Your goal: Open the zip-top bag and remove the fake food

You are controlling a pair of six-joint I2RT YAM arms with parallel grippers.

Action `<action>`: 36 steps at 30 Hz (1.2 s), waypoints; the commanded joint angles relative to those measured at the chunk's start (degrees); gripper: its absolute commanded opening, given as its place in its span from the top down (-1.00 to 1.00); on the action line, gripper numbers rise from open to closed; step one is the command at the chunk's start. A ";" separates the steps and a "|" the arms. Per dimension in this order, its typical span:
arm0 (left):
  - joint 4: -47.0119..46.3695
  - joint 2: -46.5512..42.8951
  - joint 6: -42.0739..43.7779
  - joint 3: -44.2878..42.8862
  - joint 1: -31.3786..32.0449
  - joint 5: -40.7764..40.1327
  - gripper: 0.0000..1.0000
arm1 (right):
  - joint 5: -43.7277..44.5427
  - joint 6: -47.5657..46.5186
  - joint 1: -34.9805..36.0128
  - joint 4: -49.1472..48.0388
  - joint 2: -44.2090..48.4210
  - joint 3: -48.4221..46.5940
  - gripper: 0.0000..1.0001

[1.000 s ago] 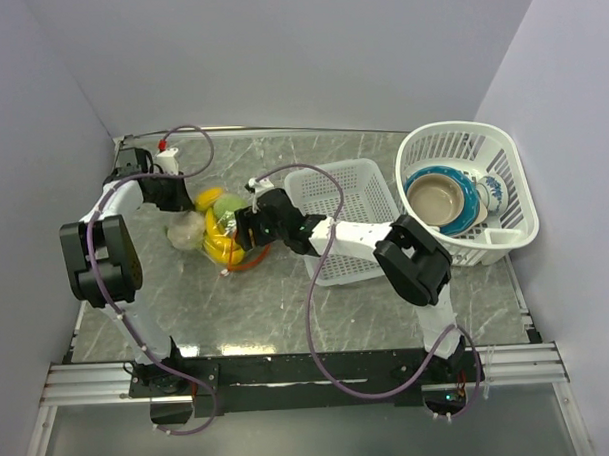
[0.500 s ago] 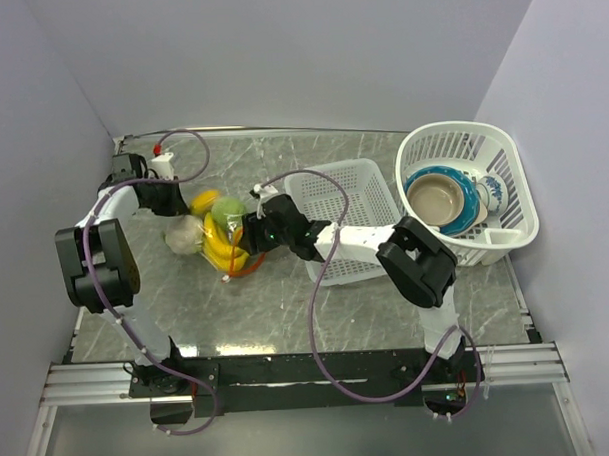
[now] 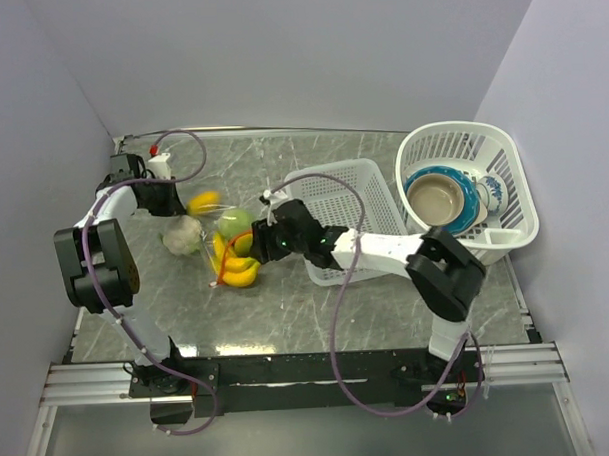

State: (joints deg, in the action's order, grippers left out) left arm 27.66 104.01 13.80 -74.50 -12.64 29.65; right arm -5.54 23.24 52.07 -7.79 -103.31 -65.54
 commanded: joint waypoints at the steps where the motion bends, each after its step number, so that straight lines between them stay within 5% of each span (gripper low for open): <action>1: 0.29 -0.03 0.44 -0.12 -1.24 -6.36 0.98 | 2.98 -2.85 0.40 5.40 11.10 -1.43 1.00; 10: 0.11 0.23 1.22 0.14 -1.59 -7.24 0.98 | 8.26 -4.70 -5.13 14.82 22.61 -0.83 1.00; 19: 0.90 0.32 1.84 0.14 -1.77 -5.92 0.98 | 4.91 -4.17 -17.61 8.06 37.46 9.80 1.00; 31: 2.31 0.49 2.46 -0.47 -1.68 -4.78 0.98 | 5.45 3.91 -28.25 -8.90 45.65 19.75 1.00; 36: 2.14 0.32 2.19 -0.12 -1.68 -4.34 0.98 | 7.40 2.77 -29.22 -2.43 38.91 13.09 1.00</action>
State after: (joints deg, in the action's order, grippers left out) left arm 26.81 103.98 14.76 -74.50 -13.93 25.69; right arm 0.05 25.71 23.31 -9.80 -60.31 -46.96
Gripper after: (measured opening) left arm 0.016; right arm 0.007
